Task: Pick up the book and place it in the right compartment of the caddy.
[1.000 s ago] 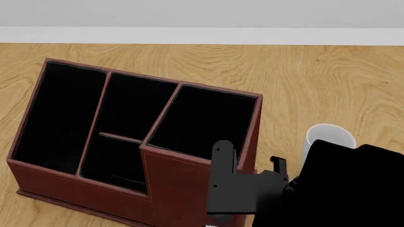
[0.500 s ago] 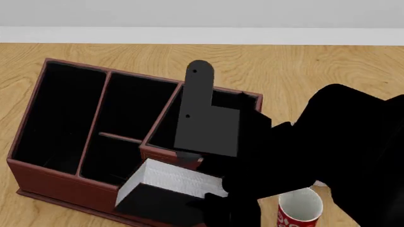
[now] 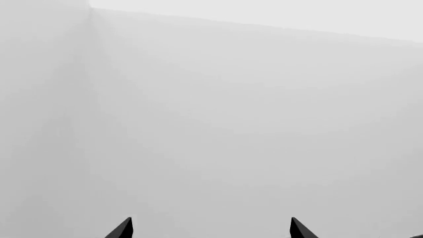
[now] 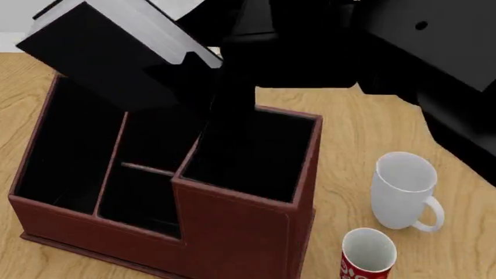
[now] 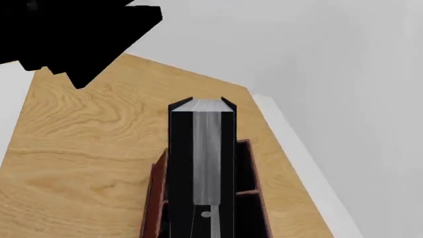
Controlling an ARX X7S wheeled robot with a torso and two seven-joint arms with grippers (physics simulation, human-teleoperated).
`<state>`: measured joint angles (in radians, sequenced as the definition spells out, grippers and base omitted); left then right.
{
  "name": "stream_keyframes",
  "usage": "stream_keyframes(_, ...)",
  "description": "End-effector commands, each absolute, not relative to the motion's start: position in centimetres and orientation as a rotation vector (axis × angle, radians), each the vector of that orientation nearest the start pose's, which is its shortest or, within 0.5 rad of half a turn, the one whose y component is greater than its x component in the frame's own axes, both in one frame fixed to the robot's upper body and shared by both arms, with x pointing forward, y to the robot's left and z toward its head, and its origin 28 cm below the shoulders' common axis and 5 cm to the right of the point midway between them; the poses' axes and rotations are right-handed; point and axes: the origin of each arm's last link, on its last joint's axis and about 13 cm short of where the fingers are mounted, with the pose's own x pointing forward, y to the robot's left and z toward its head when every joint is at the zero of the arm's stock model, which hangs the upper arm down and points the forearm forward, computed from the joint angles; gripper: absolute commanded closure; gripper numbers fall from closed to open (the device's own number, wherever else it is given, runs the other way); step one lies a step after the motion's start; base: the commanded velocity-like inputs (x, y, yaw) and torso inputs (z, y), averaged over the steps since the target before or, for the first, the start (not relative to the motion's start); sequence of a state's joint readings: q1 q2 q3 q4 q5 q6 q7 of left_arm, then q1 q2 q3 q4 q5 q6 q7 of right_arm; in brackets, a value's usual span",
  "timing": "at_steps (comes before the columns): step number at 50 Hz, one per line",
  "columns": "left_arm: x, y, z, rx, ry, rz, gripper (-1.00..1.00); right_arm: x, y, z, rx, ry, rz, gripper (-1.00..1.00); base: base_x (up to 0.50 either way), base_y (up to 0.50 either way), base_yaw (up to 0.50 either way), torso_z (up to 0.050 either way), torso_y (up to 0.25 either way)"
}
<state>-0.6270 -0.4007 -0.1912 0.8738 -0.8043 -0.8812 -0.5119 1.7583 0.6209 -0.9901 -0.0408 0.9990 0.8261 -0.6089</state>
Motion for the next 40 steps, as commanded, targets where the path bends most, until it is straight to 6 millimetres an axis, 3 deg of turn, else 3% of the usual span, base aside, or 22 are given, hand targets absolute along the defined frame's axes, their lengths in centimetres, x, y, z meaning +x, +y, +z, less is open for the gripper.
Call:
stream_keyframes(1, 20.9, 24.4, 26.5, -0.12, -0.551, 0.05, -1.0, 31.6, -10.6, 44.7, -0.62, -0.153, 0.992, 1.0, 0.0, 0.0, 0.0, 0.0, 0.0)
stream_keyframes(7, 21.1, 24.3, 26.5, -0.124, -0.55, 0.042, -1.0, 33.0, -10.5, 48.8, -0.66, -0.045, 0.938, 1.0, 0.0, 0.0, 0.0, 0.0, 0.002)
stream_keyframes(15, 21.2, 24.3, 26.6, -0.13, -0.551, 0.04, -1.0, 34.1, -10.5, 52.4, -0.772, 0.118, 0.9, 1.0, 0.0, 0.0, 0.0, 0.0, 0.001)
stream_keyframes(29, 21.1, 24.4, 26.5, -0.133, -0.554, 0.035, -1.0, 35.1, -11.4, 52.7, -0.886, 0.304, 0.792, 1.0, 0.0, 0.0, 0.0, 0.0, 0.001)
stream_keyframes(40, 21.2, 24.3, 26.4, -0.136, -0.552, 0.034, -1.0, 36.5, -12.2, 50.7, -0.973, 0.477, 0.741, 1.0, 0.0, 0.0, 0.0, 0.0, 0.001)
